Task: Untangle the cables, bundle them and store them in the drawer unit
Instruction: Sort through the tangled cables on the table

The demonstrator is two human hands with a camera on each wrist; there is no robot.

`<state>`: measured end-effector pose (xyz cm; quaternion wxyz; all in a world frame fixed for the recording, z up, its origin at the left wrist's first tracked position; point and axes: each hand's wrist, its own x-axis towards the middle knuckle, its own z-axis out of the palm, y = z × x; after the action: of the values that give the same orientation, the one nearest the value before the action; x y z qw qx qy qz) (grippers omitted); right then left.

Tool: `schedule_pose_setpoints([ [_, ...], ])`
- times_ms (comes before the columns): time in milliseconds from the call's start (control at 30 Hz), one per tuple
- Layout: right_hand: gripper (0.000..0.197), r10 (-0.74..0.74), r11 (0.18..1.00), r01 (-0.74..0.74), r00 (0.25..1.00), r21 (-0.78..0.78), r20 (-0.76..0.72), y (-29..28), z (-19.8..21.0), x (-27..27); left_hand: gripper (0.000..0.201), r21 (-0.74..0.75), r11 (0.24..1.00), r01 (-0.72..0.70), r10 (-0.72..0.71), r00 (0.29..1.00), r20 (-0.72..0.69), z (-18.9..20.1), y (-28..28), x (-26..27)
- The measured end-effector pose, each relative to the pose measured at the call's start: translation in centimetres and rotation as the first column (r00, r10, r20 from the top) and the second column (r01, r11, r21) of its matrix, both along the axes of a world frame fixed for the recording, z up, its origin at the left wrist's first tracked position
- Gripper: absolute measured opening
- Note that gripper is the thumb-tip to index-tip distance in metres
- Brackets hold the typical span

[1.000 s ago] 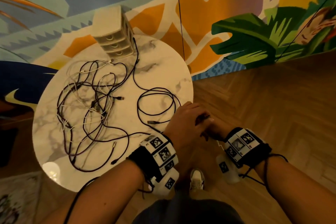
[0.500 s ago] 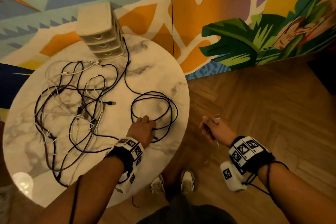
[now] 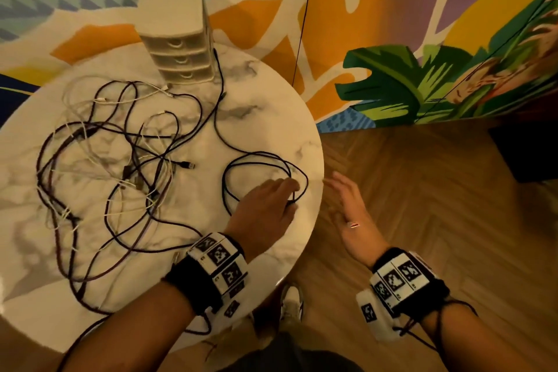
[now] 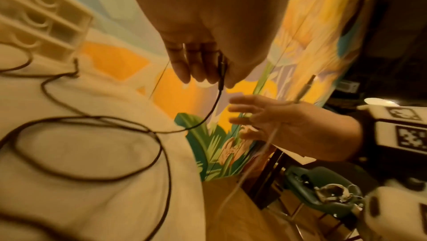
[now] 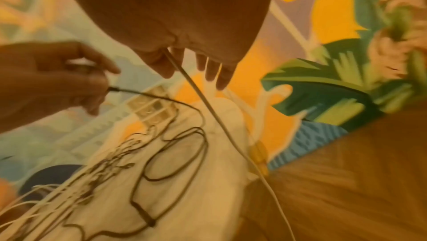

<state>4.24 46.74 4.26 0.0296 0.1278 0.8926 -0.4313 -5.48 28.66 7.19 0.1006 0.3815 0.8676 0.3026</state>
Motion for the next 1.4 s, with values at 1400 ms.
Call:
schedule_pose_setpoints([
  [1400, 0.063, -0.144, 0.989, 0.132, 0.965, -0.067, -0.218, 0.2, 9.0, -3.4, 0.045, -0.382, 0.854, -0.353, 0.322, 0.936, -0.144, 2.9, -4.3, -7.2],
])
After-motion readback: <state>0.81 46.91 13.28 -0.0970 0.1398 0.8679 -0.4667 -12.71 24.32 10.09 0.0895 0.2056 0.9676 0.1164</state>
